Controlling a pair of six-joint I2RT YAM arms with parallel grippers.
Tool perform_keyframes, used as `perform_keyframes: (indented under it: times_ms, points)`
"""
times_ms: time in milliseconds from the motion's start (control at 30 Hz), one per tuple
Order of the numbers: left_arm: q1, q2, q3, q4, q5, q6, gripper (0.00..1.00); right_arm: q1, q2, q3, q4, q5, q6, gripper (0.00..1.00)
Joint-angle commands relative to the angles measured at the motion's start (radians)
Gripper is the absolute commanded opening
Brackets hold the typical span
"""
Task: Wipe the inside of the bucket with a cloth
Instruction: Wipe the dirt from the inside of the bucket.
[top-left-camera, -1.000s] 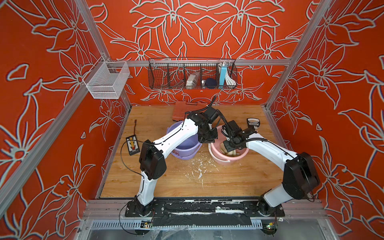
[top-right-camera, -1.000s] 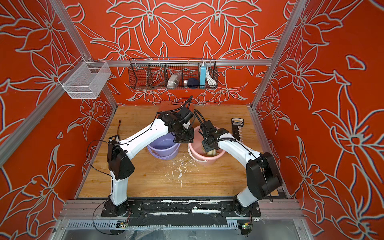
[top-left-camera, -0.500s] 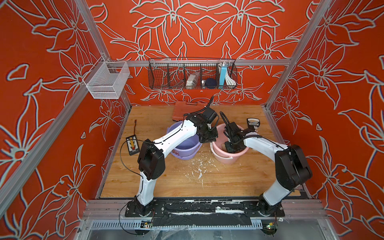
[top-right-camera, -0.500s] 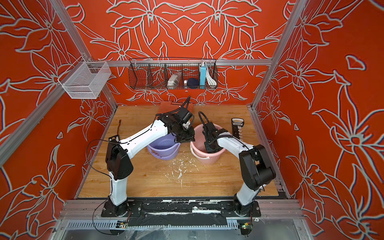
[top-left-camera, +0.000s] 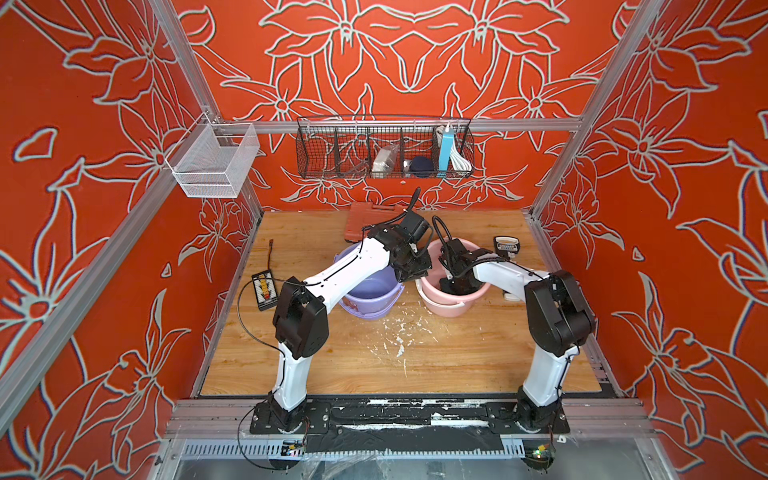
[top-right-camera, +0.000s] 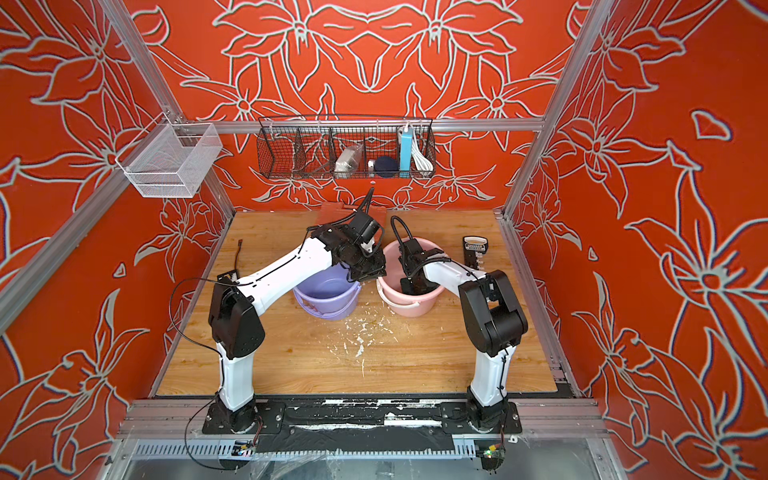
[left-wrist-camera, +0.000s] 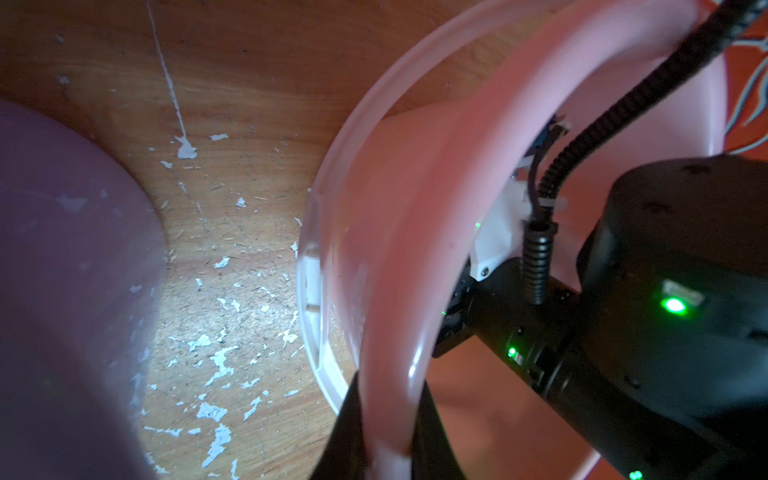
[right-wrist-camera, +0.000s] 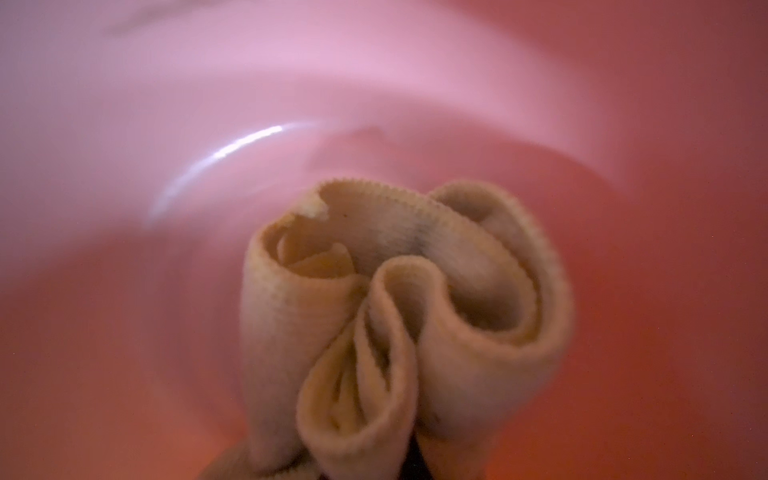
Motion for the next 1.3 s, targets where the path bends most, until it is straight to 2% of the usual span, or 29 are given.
perform_keyframes:
  times_ms: [0, 167, 267, 333, 467, 567, 767, 900, 1033, 1267]
  points:
    - [-0.044, -0.006, 0.014, -0.149, 0.051, 0.146, 0.0, 0.003, 0.027, -0.045, 0.115, -0.309, 0.014, 0.0]
    - [-0.038, 0.001, 0.027, -0.168, 0.013, 0.161, 0.0, -0.007, -0.088, -0.099, 0.26, -0.58, 0.014, 0.0]
    - [-0.03, 0.002, 0.027, -0.165, 0.005, 0.159, 0.0, -0.025, -0.175, -0.114, 0.296, -0.629, 0.026, 0.0]
    - [-0.025, 0.001, 0.027, -0.164, 0.0, 0.159, 0.0, -0.031, -0.218, -0.104, 0.259, -0.57, 0.008, 0.0]
    - [-0.016, -0.011, 0.025, -0.16, -0.011, 0.155, 0.0, -0.026, -0.223, -0.024, 0.04, -0.293, -0.075, 0.0]
    - [-0.01, -0.015, 0.035, -0.166, -0.018, 0.156, 0.0, -0.024, -0.214, -0.012, -0.047, -0.128, -0.095, 0.0]
    - [0.0, -0.004, 0.072, -0.192, -0.022, 0.164, 0.0, -0.019, -0.217, -0.044, -0.09, 0.164, -0.113, 0.0]
    - [-0.002, -0.002, 0.075, -0.202, -0.007, 0.17, 0.0, -0.02, -0.136, 0.004, -0.14, 0.312, -0.095, 0.0]
    - [-0.002, -0.006, 0.058, -0.203, -0.005, 0.179, 0.0, -0.02, -0.041, 0.038, -0.128, 0.318, -0.045, 0.0]
    - [-0.002, 0.014, 0.04, -0.216, 0.002, 0.2, 0.0, -0.007, 0.122, 0.093, -0.112, 0.138, 0.016, 0.0]
